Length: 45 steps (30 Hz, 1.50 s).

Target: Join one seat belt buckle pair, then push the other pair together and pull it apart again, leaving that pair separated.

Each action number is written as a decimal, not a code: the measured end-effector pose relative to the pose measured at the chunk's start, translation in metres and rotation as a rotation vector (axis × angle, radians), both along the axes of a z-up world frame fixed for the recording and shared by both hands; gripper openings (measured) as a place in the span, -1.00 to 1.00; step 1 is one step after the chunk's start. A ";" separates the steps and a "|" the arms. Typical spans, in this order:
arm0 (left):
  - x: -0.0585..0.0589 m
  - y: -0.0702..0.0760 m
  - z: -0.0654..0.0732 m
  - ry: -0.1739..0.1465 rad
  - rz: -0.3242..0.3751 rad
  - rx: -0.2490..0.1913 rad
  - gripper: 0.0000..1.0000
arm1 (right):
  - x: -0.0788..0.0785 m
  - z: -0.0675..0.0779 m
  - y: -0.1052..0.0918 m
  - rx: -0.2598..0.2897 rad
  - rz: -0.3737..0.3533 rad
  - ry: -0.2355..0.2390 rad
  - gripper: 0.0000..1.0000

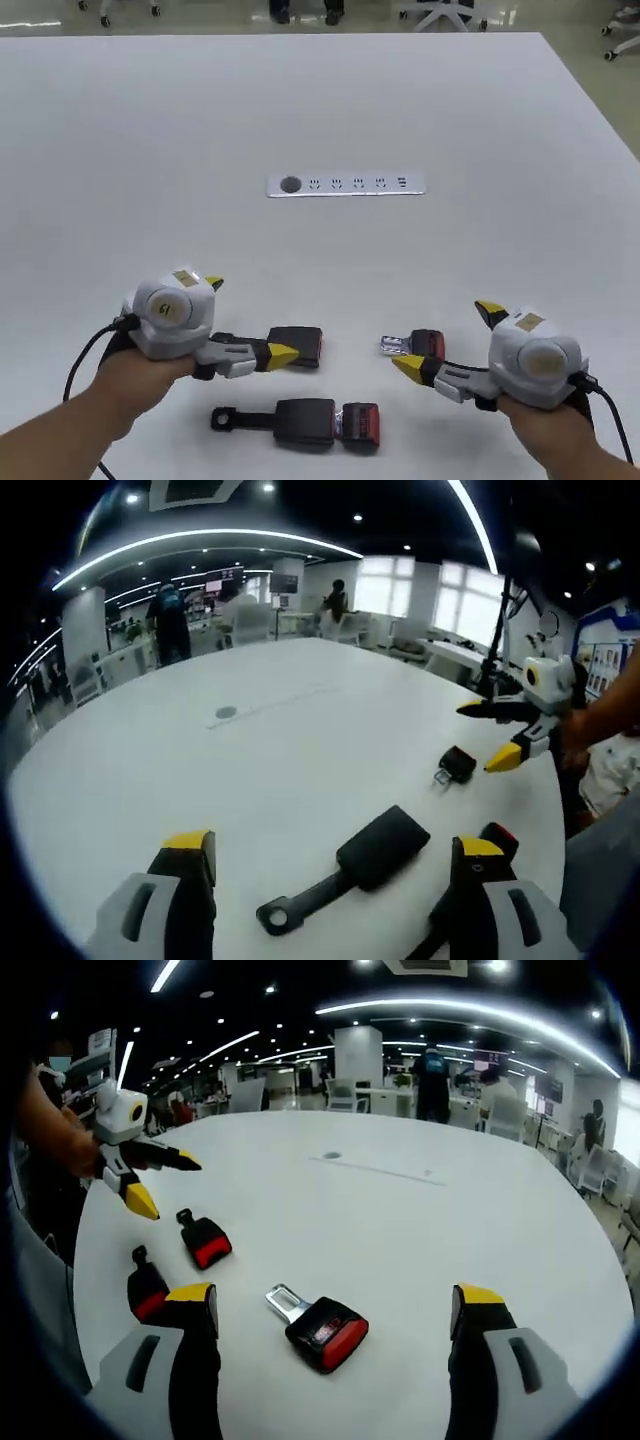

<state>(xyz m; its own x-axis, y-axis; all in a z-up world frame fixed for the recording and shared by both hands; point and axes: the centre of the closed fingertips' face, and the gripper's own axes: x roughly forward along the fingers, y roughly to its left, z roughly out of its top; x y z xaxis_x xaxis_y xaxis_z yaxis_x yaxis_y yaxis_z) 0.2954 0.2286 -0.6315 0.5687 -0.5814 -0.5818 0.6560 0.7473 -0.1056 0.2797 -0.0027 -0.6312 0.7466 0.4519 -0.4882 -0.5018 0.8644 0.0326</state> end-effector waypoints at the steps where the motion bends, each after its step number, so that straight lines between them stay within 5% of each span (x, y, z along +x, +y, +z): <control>1: -0.003 0.001 0.003 -0.007 0.011 -0.006 1.00 | -0.003 -0.001 0.000 -0.004 -0.005 0.007 0.95; 10: -0.031 0.030 0.012 -0.007 0.124 -0.055 1.00 | -0.032 0.012 0.000 0.009 -0.075 -0.023 0.99; 21: -0.076 0.063 0.034 -0.044 0.204 -0.097 1.00 | -0.072 0.032 -0.012 0.026 -0.119 -0.076 0.99; 35: -0.122 0.072 0.086 -0.107 0.205 -0.195 1.00 | -0.112 0.064 -0.022 0.066 -0.105 -0.138 0.99; 45: -0.140 0.085 0.088 -0.138 0.214 -0.215 1.00 | -0.139 0.068 -0.037 0.067 -0.108 -0.146 0.99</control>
<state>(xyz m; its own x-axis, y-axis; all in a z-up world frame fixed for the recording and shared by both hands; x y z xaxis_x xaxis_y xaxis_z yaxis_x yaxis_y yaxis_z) 0.1555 0.3138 -0.5434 0.7559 -0.5418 -0.3676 0.5059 0.8397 -0.1973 0.1407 -0.0400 -0.5636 0.8532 0.3934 -0.3425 -0.4101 0.9117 0.0254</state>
